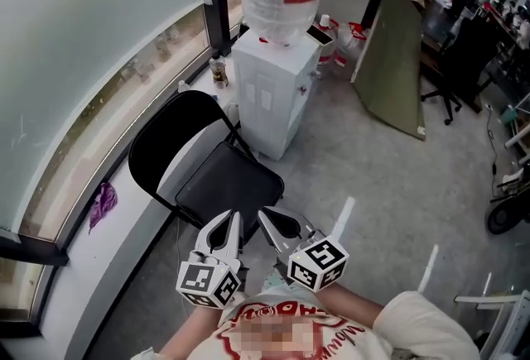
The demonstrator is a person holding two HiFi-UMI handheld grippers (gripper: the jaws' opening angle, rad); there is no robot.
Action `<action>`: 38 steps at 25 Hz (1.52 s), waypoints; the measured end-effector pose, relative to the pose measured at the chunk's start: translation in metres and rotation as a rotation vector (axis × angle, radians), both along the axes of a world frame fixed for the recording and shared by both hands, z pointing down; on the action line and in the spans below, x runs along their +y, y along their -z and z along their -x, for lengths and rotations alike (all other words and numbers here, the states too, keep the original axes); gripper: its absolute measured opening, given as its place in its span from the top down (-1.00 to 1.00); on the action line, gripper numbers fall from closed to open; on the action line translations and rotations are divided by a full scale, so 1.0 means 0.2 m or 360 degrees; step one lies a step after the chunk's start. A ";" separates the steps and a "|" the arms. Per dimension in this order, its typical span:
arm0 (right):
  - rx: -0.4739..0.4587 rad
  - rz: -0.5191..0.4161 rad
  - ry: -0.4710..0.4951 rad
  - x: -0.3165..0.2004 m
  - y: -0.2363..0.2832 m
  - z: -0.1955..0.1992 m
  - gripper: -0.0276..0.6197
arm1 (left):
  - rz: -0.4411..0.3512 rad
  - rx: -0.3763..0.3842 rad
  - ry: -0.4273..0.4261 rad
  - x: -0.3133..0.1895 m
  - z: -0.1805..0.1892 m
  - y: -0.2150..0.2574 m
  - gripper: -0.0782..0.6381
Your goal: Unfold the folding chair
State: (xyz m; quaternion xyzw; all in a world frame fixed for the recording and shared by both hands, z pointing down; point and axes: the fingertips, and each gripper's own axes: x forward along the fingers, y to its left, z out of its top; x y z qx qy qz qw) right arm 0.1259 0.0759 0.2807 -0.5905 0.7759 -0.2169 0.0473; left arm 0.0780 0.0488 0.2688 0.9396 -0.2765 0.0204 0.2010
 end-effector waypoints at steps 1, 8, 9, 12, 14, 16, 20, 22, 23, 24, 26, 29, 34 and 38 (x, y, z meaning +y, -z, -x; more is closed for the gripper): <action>-0.0001 -0.0010 0.0009 0.01 0.01 0.06 0.85 | -0.0015 -0.0021 0.0007 0.01 0.07 0.00 0.76; 0.0098 -0.0103 0.0063 0.14 0.09 0.47 0.85 | -0.0039 -0.0031 0.0024 0.15 0.47 -0.01 0.76; 0.0104 -0.0104 0.0063 0.15 0.10 0.52 0.85 | -0.0046 -0.0029 0.0017 0.17 0.51 0.00 0.76; 0.0117 -0.0093 0.0060 0.23 0.09 0.67 0.84 | -0.0055 -0.0033 -0.0026 0.28 0.62 -0.01 0.76; 0.0152 -0.0097 0.0062 0.30 0.09 0.76 0.84 | -0.0060 -0.0031 -0.0053 0.35 0.67 -0.03 0.76; 0.0202 -0.0106 0.0069 0.36 0.08 0.83 0.84 | -0.0051 -0.0020 -0.0074 0.39 0.71 -0.04 0.76; 0.0218 -0.0090 0.0066 0.47 0.06 0.88 0.84 | -0.0019 -0.0011 -0.0084 0.48 0.78 -0.07 0.76; 0.0209 -0.0096 0.0056 0.51 0.07 0.88 0.84 | -0.0038 -0.0011 -0.0076 0.52 0.80 -0.05 0.76; 0.0211 -0.0109 0.0055 0.52 0.08 0.88 0.84 | -0.0054 -0.0010 -0.0066 0.53 0.80 -0.03 0.76; 0.0213 -0.0122 0.0057 0.53 0.10 0.88 0.84 | -0.0069 -0.0008 -0.0054 0.54 0.81 -0.01 0.76; 0.0213 -0.0145 0.0067 0.56 0.12 0.88 0.84 | -0.0093 0.0004 -0.0034 0.57 0.81 0.02 0.76; 0.0264 -0.0200 0.0115 0.65 0.17 0.87 0.84 | -0.0115 0.0019 -0.0014 0.65 0.77 0.07 0.76; 0.0335 -0.0231 0.0167 0.88 0.20 0.76 0.84 | -0.0107 0.0035 0.0004 0.88 0.62 0.09 0.76; 0.0328 -0.0232 0.0169 1.10 0.19 0.64 0.84 | -0.0108 0.0032 0.0022 1.12 0.51 0.09 0.76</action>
